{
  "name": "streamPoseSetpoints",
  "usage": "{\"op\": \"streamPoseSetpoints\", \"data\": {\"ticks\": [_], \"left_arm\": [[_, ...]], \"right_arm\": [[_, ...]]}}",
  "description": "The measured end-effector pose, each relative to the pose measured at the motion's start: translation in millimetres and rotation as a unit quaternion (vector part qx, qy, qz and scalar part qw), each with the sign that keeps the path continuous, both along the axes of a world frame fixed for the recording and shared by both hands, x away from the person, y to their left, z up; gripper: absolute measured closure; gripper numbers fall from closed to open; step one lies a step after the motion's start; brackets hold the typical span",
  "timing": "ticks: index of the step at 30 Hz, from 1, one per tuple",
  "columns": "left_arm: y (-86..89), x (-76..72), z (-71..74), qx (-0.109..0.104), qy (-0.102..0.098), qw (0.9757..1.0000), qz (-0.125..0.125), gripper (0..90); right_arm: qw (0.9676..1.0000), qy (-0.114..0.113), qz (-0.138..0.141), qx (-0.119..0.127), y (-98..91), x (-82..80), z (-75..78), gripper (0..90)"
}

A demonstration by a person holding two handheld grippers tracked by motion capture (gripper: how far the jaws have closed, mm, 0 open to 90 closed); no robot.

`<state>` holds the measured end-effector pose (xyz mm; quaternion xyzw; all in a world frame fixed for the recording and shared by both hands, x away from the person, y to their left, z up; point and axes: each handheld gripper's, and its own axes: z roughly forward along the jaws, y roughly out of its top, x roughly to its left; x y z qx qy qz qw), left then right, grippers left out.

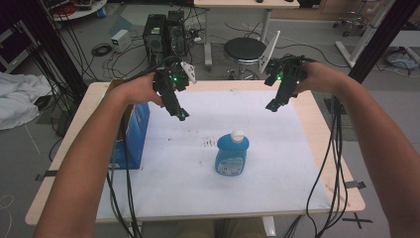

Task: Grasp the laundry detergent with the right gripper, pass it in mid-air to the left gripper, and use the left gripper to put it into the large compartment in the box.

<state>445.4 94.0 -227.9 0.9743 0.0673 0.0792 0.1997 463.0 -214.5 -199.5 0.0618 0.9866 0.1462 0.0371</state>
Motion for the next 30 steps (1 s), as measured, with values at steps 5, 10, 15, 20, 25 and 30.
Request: {"op": "streamPoseSetpoints", "data": {"ticks": [5,10,15,20,25,30], "left_arm": [[0.7,-1.1,2.3,-0.008,0.002,1.0,-0.001,1.6],[0.2,-0.4,1.1,-0.003,0.002,1.0,-0.006,1.7],[-1.7,-3.4,0.2,0.001,0.007,0.9998,-0.019,1.6],[-2.3,-5.1,0.0,-0.002,0.011,0.9998,-0.018,1.6],[-1.0,-6.7,-2.4,-0.002,0.016,0.9997,-0.021,1.7],[-0.9,-8.7,-5.9,0.002,0.022,0.9993,-0.029,1.6]], "right_arm": [[1.0,0.0,-0.003,0.002,-2.7,-1.4,0.1,2.5],[1.0,0.001,-0.006,0.003,-4.2,-1.6,-1.7,2.5],[0.9998,0.005,-0.006,0.017,-9.1,-4.0,-6.4,2.5],[0.9997,0.008,-0.007,0.024,-14.0,-8.7,-8.9,2.5],[0.9991,0.009,-0.008,0.039,-20.5,-16.4,-9.4,2.5],[0.9978,0.012,-0.008,0.064,-29.3,-26.3,-16.1,2.5]]}}
